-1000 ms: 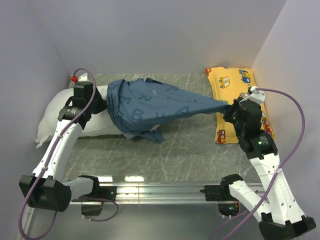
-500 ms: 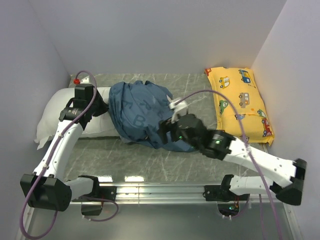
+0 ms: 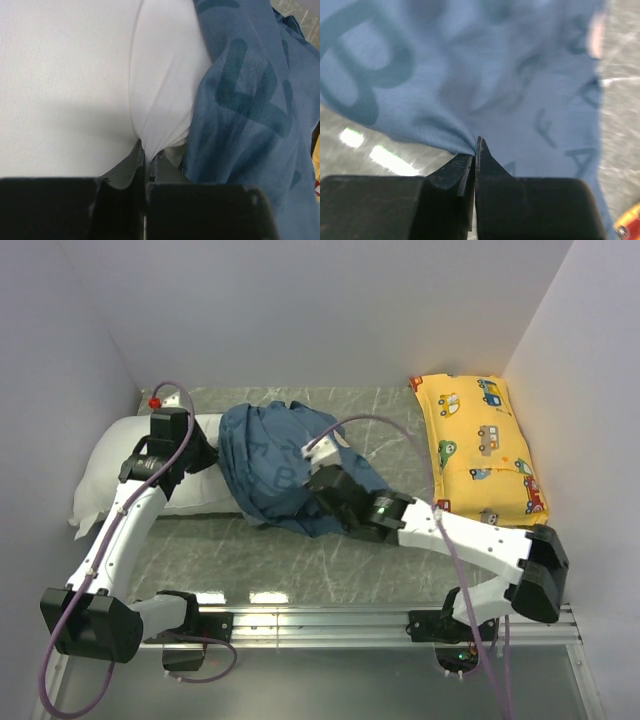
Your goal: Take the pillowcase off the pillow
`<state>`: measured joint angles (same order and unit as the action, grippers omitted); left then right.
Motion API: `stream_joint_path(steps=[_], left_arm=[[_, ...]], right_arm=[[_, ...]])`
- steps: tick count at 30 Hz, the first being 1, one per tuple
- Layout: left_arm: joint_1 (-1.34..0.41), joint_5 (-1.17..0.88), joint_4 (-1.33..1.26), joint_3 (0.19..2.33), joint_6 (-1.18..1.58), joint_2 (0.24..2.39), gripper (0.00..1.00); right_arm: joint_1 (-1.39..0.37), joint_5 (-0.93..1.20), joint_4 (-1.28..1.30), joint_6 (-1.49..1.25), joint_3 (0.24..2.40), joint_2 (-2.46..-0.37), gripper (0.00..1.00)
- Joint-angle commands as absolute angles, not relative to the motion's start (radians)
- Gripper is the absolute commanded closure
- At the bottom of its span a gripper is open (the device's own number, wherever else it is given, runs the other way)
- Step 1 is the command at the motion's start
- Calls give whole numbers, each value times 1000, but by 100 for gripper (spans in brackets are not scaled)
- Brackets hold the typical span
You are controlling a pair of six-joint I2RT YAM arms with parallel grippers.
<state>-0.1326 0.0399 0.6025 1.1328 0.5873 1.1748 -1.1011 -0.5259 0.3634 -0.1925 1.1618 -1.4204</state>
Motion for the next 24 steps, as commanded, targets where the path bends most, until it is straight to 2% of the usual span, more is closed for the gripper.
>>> stream_joint_path(steps=[1,3,4,5,7,8,10,18,24], left_arm=[[-129,77,528,1160,574,1123,100],[-126,92,529,1154,568,1121,100],[-121,95,529,1151,563,1120,100],[-115,95,526,1146,560,1120,100],[-106,89,520,1140,560,1126,100],[-103,87,520,1137,561,1127,100],[-100,81,511,1135,568,1134,100],[-100,58,517,1141,574,1128,100],[-100,58,535,1129,587,1071,100]], right_arm=[[-985,-653,429,-257,1203,-1251,100],[-877,-655,504,-355,1186,-1159,100],[-815,-634,540,-374,1171,-1044,100],[-679,-608,545,-380,1154,-984,100],[-557,-545,587,-385,1144,-849,100],[-429,-520,609,-379,1173,-824,100],[-342,-427,659,-368,1207,-799,100],[-328,-152,598,-387,1226,-908,100],[-353,-184,571,-391,1307,-995,100]])
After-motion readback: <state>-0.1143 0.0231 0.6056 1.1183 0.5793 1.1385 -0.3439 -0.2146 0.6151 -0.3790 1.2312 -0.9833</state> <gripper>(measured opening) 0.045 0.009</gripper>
